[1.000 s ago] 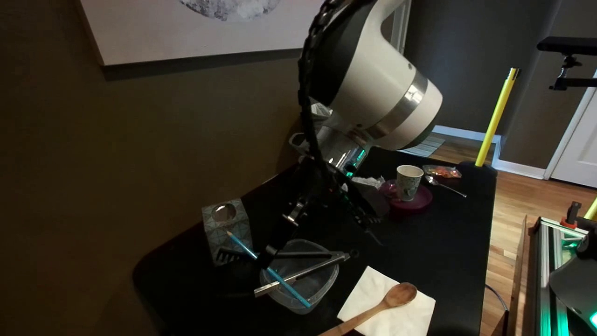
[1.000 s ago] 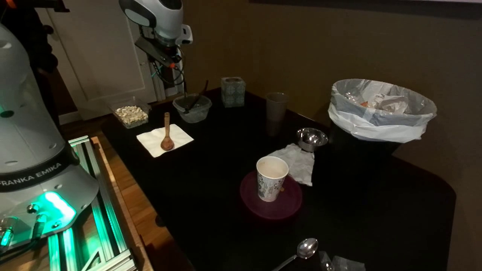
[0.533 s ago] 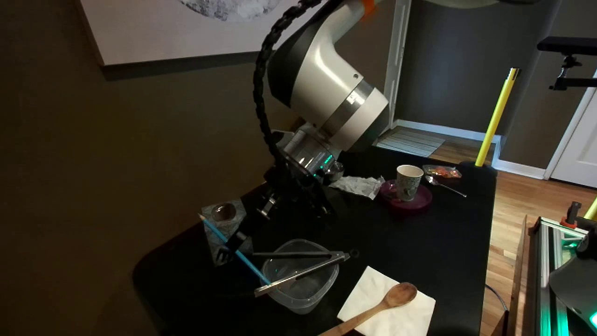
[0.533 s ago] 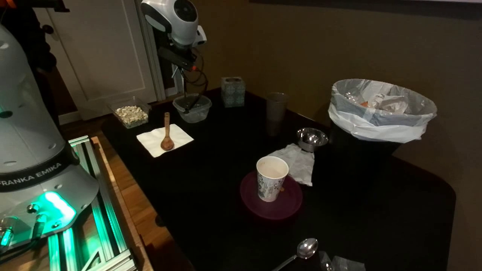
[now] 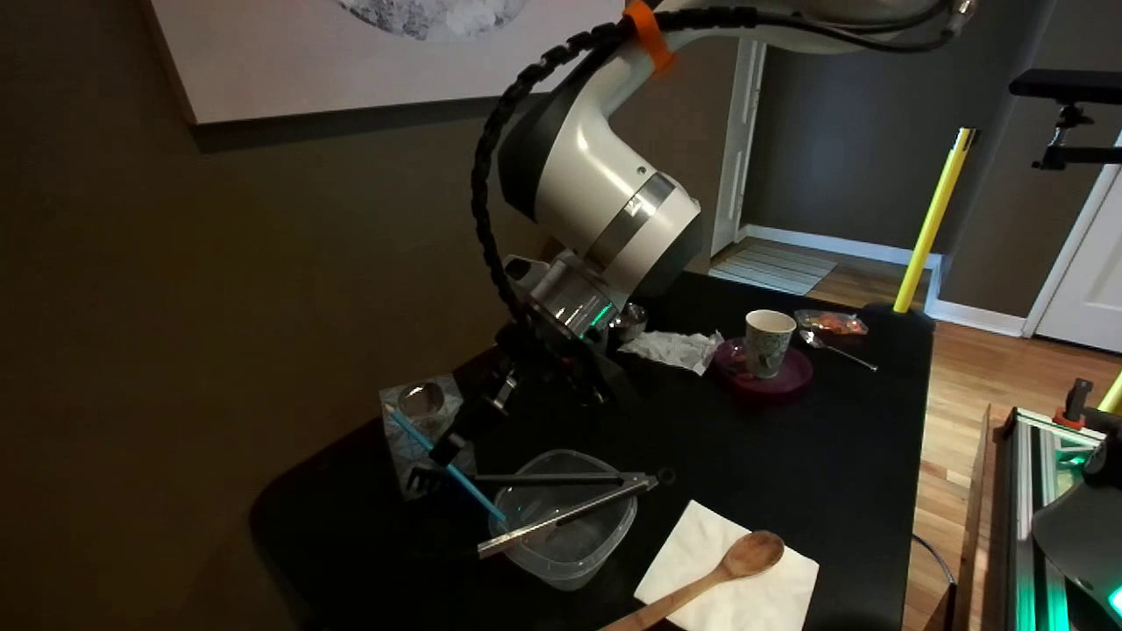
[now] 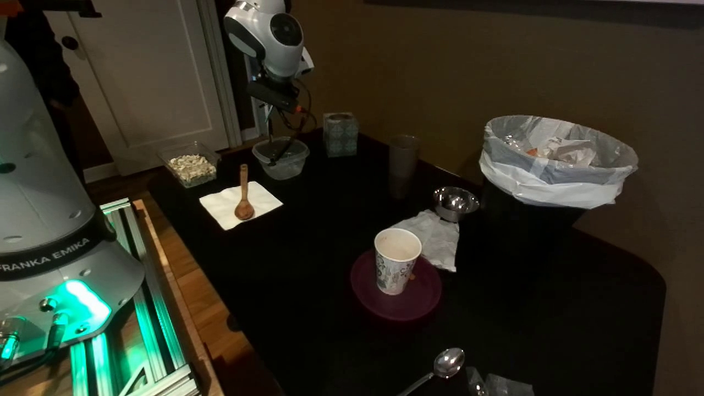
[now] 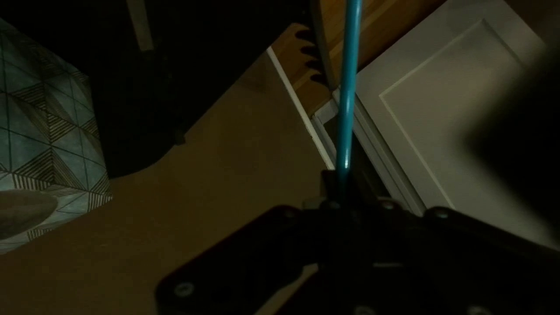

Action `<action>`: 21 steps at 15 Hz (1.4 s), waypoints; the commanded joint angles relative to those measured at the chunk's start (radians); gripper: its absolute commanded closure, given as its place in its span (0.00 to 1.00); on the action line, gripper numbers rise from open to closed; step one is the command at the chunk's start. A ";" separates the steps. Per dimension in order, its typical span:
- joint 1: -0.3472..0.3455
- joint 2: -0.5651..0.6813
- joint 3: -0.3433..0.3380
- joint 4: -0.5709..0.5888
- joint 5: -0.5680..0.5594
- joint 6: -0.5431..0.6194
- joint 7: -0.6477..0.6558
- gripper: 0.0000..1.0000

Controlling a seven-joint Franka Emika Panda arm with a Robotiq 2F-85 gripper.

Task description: Pick the blue pencil and put it in the clear lunch box

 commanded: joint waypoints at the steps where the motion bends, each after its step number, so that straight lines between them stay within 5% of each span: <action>1: -0.009 0.016 -0.004 0.025 0.041 -0.004 -0.087 0.98; 5: -0.033 0.038 -0.021 0.050 0.038 -0.026 -0.183 0.98; 16: -0.089 0.069 -0.053 -0.004 -0.041 -0.097 -0.170 0.98; 21: -0.050 0.063 -0.139 -0.038 -0.133 -0.185 -0.105 0.98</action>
